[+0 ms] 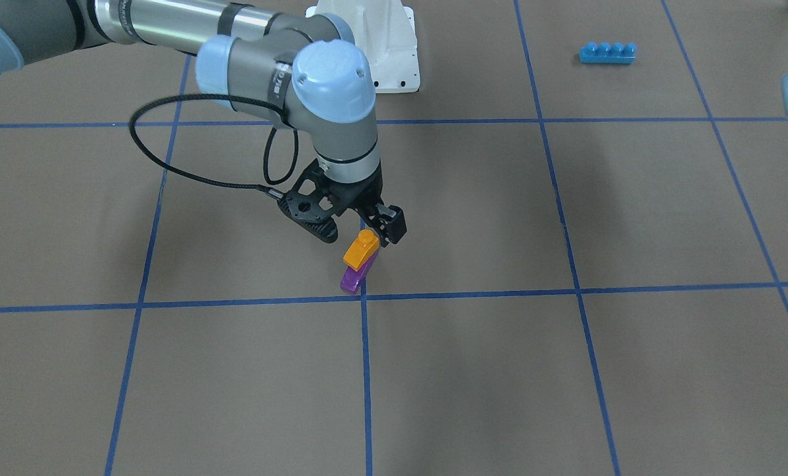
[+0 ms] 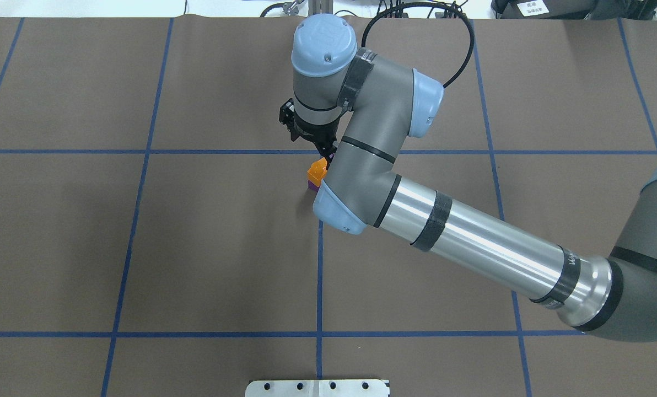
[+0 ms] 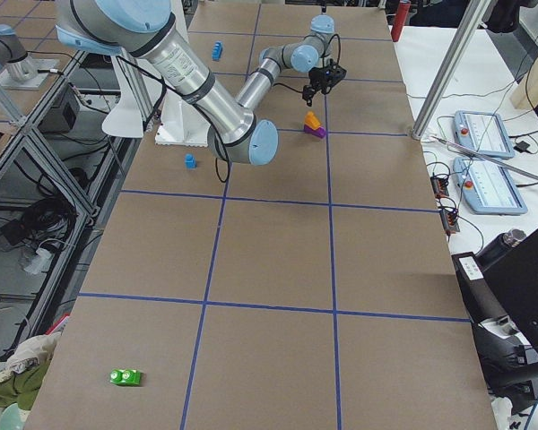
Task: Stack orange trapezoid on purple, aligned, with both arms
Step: 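Open the right gripper and lift it away from the stack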
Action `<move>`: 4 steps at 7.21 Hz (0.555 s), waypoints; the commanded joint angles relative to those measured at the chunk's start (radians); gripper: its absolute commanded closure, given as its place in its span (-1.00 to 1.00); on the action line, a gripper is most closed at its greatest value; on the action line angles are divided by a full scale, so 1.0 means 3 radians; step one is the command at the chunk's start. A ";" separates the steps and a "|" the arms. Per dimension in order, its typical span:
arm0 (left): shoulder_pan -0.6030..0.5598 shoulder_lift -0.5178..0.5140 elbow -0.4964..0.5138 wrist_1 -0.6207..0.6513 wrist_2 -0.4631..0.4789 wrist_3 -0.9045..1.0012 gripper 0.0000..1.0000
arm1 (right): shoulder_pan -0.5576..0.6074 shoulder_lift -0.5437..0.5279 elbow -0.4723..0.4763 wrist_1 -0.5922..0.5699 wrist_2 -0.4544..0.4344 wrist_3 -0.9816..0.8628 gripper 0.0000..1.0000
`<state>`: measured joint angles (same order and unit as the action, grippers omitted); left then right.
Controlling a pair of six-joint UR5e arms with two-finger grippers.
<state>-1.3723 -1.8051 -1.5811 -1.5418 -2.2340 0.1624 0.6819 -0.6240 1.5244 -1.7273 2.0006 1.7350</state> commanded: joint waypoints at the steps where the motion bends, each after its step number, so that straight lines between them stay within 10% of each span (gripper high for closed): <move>1: -0.0012 0.0060 -0.0007 0.0001 0.0002 0.0006 -1.00 | 0.0297 -0.0484 0.0913 -0.0714 0.0009 -0.1170 -1.00; 4: -0.0012 0.0157 -0.0012 0.0001 -0.0034 0.0006 -1.00 | 0.1287 -0.1572 0.1090 -0.0665 0.0585 -0.3463 -1.00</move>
<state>-1.3758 -1.7726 -1.5807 -1.5406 -2.2424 0.1641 0.9308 -0.9693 1.8421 -1.9257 2.0918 0.9888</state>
